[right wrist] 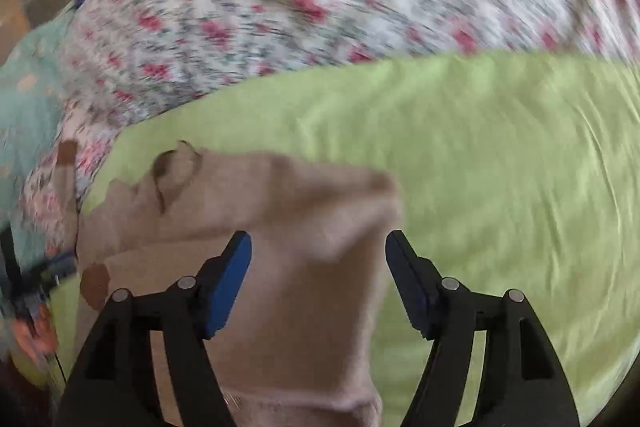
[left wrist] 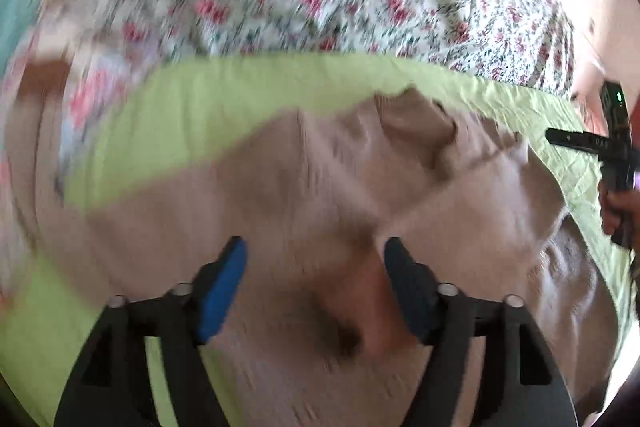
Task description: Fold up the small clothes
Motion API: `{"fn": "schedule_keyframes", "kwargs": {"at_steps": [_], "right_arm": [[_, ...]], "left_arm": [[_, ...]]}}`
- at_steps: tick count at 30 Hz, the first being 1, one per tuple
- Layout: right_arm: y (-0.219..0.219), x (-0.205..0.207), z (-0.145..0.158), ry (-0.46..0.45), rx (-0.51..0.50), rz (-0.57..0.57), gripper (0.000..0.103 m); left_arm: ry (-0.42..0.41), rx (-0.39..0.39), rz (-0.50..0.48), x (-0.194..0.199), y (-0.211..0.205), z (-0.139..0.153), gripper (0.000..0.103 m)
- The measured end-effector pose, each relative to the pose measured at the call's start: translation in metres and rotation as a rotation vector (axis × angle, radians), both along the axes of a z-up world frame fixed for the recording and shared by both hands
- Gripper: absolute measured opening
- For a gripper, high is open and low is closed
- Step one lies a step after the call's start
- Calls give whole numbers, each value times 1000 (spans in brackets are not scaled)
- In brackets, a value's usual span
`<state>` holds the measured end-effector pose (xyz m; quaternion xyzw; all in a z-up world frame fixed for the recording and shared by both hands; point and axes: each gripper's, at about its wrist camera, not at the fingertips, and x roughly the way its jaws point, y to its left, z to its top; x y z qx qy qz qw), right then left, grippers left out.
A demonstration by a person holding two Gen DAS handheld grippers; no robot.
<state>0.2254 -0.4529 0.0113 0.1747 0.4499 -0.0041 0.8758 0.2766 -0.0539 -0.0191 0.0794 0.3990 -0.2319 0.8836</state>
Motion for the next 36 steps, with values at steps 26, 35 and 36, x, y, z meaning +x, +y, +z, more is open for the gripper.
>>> {"fn": "schedule_keyframes", "kwargs": {"at_steps": [26, 35, 36], "right_arm": [[35, 107, -16, -21, -228, 175, 6], [34, 125, -64, 90, -254, 55, 7], [34, 129, -62, 89, -236, 38, 7]], "left_arm": [[-42, 103, -9, 137, -32, -32, 8], [-31, 158, 117, 156, -48, -59, 17], [-23, 155, 126, 157, -47, -56, 23]]}}
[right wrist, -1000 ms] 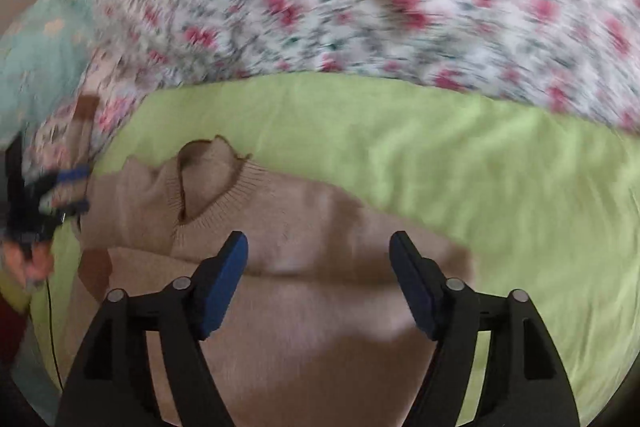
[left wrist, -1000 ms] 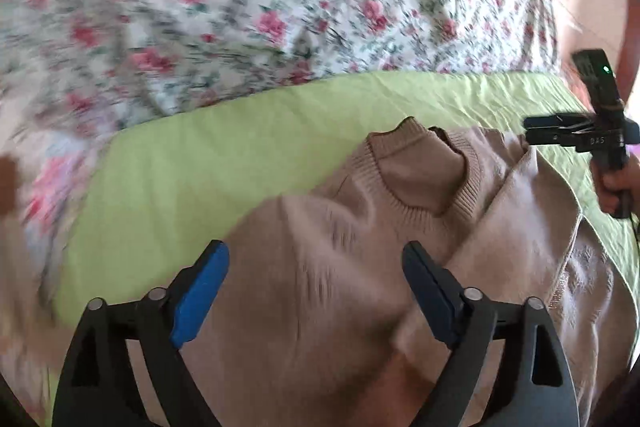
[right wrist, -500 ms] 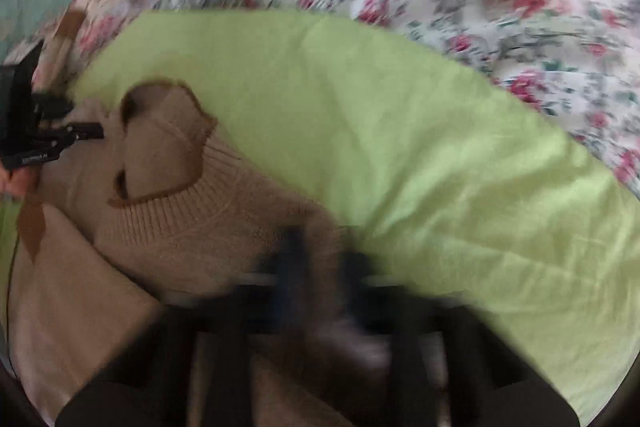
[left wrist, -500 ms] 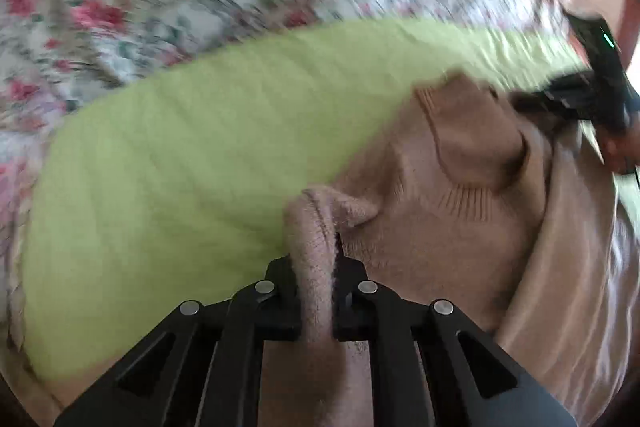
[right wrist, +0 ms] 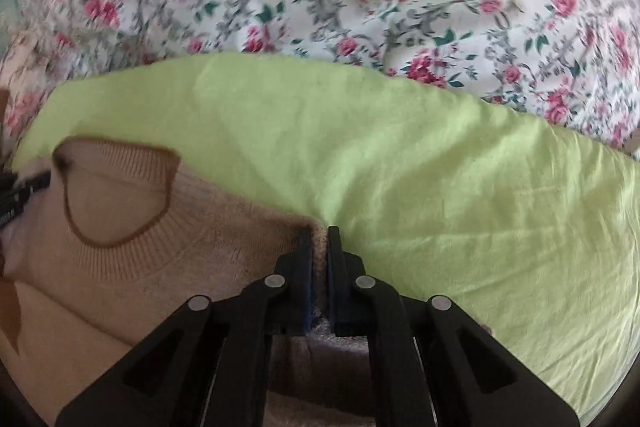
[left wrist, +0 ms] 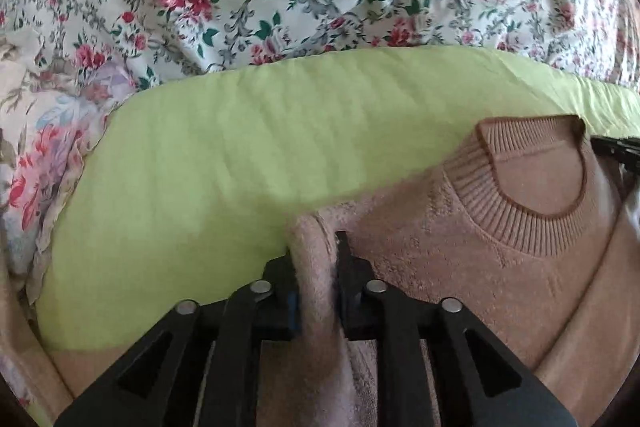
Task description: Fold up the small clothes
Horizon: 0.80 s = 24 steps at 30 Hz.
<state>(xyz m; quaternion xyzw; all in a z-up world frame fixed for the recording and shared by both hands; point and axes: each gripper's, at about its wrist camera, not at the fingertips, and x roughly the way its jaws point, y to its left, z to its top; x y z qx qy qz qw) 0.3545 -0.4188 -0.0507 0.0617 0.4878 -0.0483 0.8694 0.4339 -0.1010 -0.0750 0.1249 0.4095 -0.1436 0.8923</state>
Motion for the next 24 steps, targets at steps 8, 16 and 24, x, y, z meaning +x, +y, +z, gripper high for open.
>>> {"fn": "schedule_keyframes", "kwargs": {"at_steps": [8, 16, 24], "right_arm": [[-7, -69, 56, -101, 237, -48, 60], [58, -143, 59, -81, 409, 66, 61], [97, -180, 58, -52, 472, 87, 61]], "left_arm": [[-54, -89, 148, -72, 65, 42, 77], [-81, -84, 356, -99, 157, 54, 82], [-132, -7, 534, -46, 201, 62, 91]]}}
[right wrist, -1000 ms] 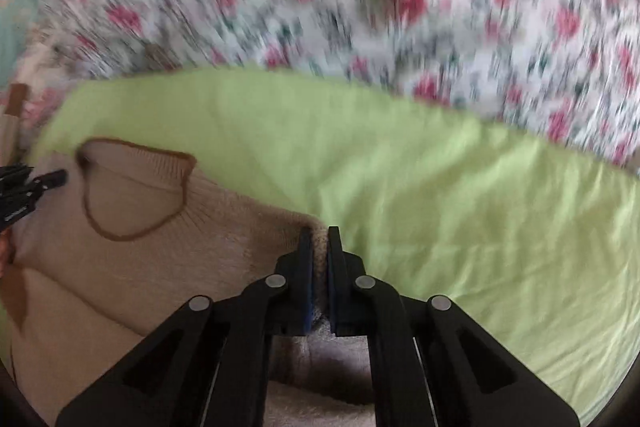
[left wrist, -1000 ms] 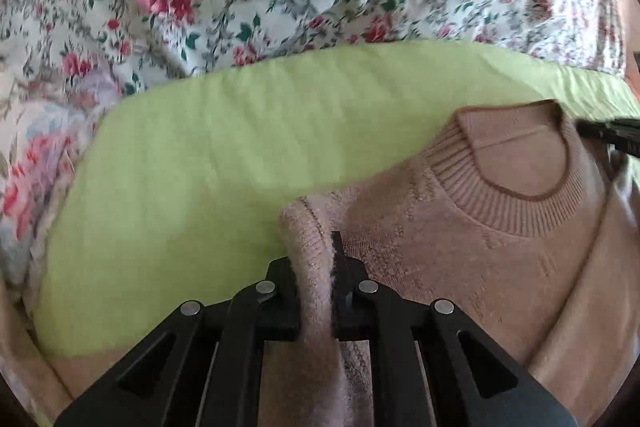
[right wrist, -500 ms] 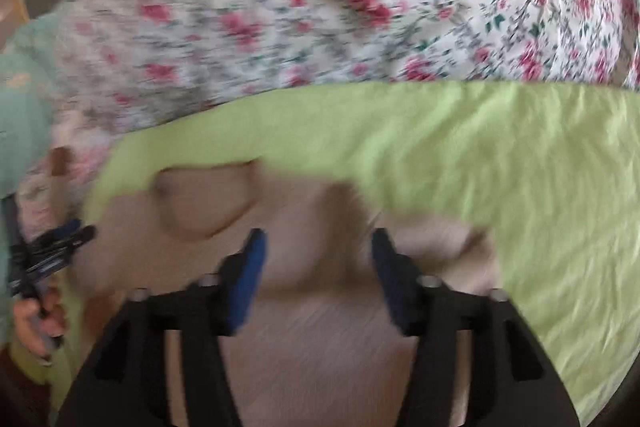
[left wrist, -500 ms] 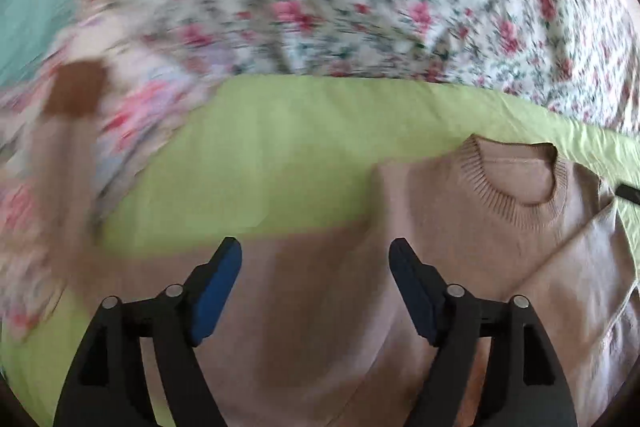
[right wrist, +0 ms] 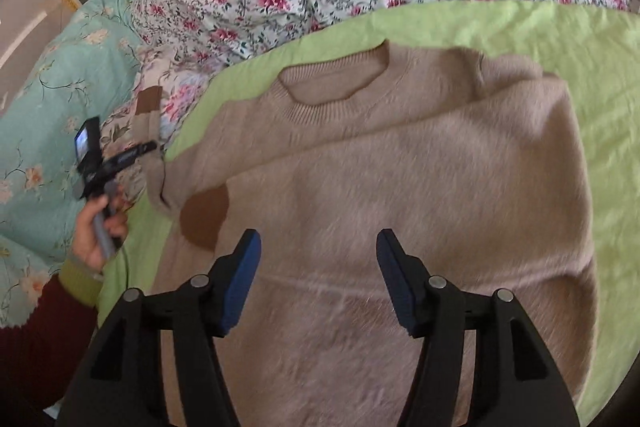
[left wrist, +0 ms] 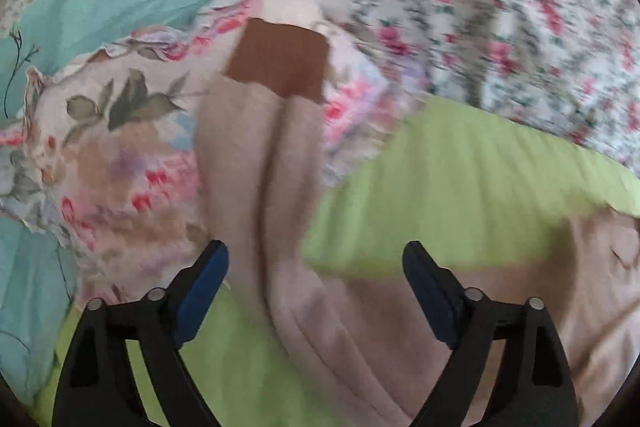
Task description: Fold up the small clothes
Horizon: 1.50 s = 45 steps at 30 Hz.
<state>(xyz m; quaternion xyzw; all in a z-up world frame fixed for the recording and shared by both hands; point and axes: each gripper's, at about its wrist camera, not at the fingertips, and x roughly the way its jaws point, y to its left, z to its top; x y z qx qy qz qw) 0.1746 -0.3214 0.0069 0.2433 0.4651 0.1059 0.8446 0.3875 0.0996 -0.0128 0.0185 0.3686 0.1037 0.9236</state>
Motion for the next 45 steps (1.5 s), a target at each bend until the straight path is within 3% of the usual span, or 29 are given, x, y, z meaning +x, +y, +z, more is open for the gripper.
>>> {"fn": "schedule_keyframes", "kwargs": {"at_steps": [6, 8, 10, 11, 17, 21, 25, 30, 34, 38, 41, 44, 45], "right_arm": [[4, -16, -4, 24, 3, 17, 61], [3, -17, -6, 31, 7, 14, 61], [2, -17, -6, 35, 5, 7, 61], [1, -17, -7, 36, 6, 4, 61], [-1, -21, -3, 22, 7, -7, 61], [-4, -27, 1, 7, 23, -29, 61], [-9, -33, 5, -1, 22, -52, 61], [-24, -45, 10, -11, 19, -99, 61], [-40, -54, 6, -3, 25, -148, 61], [-54, -59, -1, 10, 38, -188, 61], [-60, -57, -5, 12, 57, -205, 61], [-65, -48, -9, 15, 74, -214, 61], [-66, -44, -9, 14, 77, -215, 61]], "left_arm": [[13, 73, 68, 53, 13, -4, 93], [8, 78, 66, 65, 16, -6, 70], [31, 28, 44, 73, 22, -10, 14], [32, -31, 27, 73, 27, -11, 12], [-88, -164, -94, 27, 16, 18, 11], [-163, -201, -257, -23, -35, 46, 11], [-181, -255, -408, -70, -92, 58, 11], [-143, -272, -601, -106, -178, 40, 11], [-84, -271, -702, -124, -235, 12, 11], [-3, -188, -767, -129, -288, -27, 13], [85, -137, -779, -127, -308, -58, 22], [145, -164, -793, -132, -306, -70, 48], [140, -167, -796, -134, -304, -67, 61]]}}
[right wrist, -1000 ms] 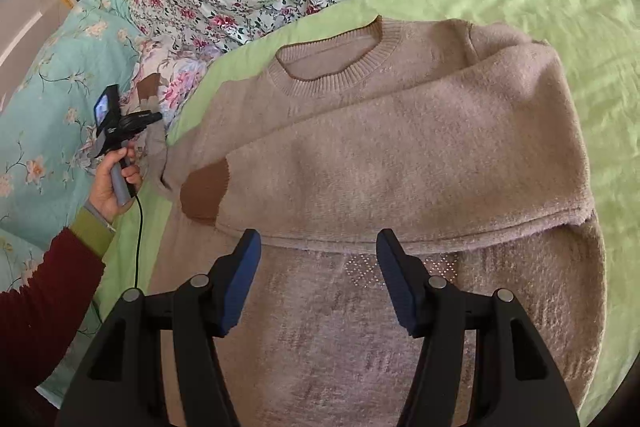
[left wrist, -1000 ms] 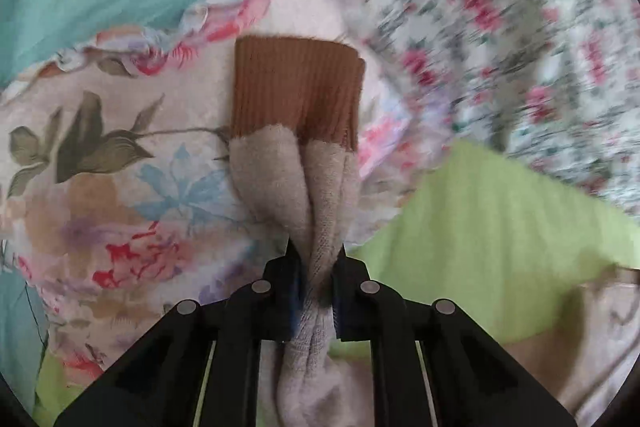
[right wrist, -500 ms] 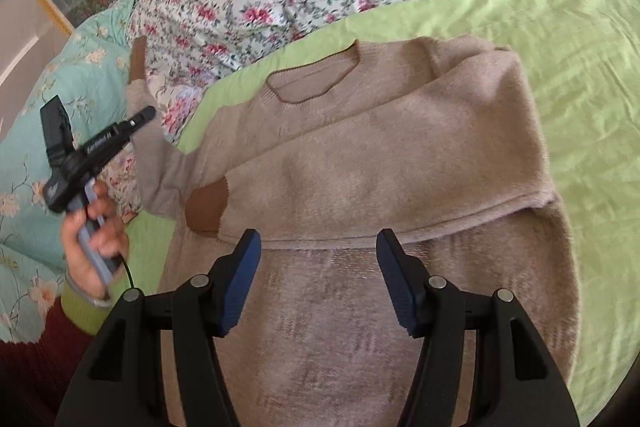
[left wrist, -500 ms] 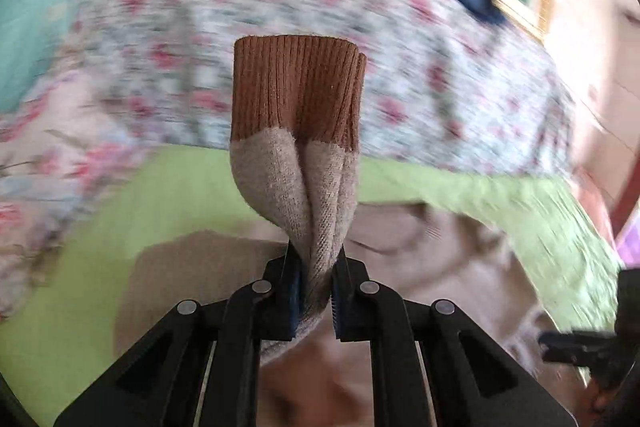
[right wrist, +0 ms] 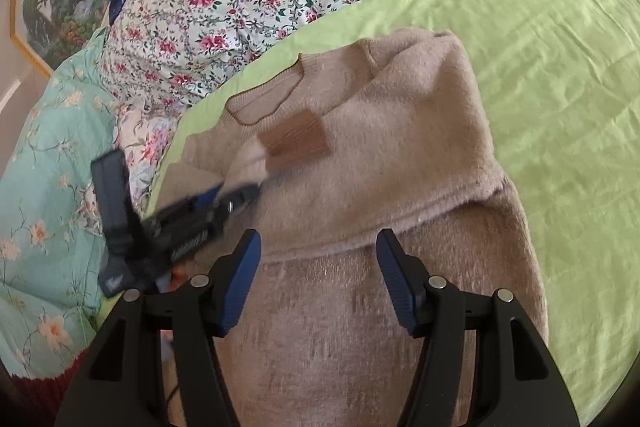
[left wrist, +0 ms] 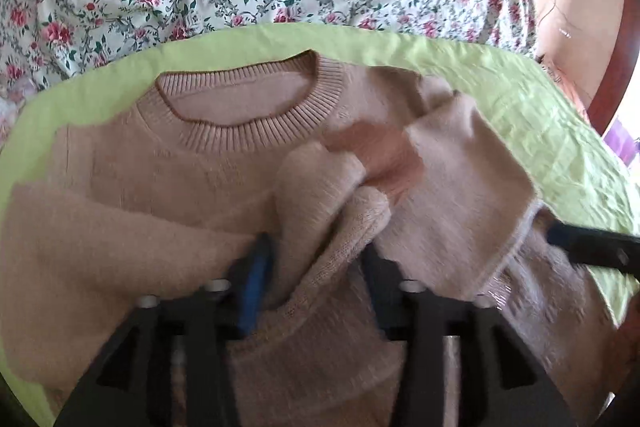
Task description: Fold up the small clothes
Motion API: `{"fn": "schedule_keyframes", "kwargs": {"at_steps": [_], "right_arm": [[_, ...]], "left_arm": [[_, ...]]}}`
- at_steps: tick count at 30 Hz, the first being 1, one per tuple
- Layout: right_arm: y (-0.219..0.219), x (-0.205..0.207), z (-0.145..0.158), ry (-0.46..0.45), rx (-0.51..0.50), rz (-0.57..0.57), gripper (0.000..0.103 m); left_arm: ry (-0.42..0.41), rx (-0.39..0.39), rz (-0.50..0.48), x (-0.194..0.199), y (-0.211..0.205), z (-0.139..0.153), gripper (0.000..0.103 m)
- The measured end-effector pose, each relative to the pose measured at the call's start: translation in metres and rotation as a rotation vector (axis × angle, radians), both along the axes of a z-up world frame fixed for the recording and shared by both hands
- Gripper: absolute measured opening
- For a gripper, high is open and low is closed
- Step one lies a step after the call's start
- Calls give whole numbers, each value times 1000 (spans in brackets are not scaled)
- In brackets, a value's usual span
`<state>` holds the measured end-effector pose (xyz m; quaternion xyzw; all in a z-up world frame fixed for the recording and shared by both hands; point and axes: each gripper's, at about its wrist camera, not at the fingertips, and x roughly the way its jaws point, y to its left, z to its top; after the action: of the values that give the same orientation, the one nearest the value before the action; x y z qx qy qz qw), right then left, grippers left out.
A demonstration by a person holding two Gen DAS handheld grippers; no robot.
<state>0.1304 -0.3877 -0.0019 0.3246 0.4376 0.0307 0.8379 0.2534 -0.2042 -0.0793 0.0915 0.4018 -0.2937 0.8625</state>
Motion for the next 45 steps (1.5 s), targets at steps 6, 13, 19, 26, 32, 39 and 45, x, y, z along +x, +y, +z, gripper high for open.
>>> {"fn": "schedule_keyframes", "kwargs": {"at_steps": [6, 13, 19, 26, 32, 39, 45], "right_arm": [[-4, 30, -10, -6, 43, -23, 61], [11, 72, -34, 11, 105, -59, 61], [19, 99, -52, 8, 195, -108, 9], [6, 46, 52, -263, 128, -131, 10], [-26, 20, 16, -71, 23, -195, 10], [-24, 14, -32, 116, -14, -215, 21], [21, 12, 48, -127, -119, -113, 69]], "left_arm": [[-76, 3, 47, -46, 47, 18, 77], [-70, 21, 411, -51, 159, 17, 77], [38, -11, 614, -25, 223, -2, 75], [69, -27, 641, 1, 222, -9, 75], [40, 23, 650, 0, 212, -9, 75], [27, -16, 674, -15, 223, -13, 75], [11, -68, 730, -22, 233, -13, 76]]}}
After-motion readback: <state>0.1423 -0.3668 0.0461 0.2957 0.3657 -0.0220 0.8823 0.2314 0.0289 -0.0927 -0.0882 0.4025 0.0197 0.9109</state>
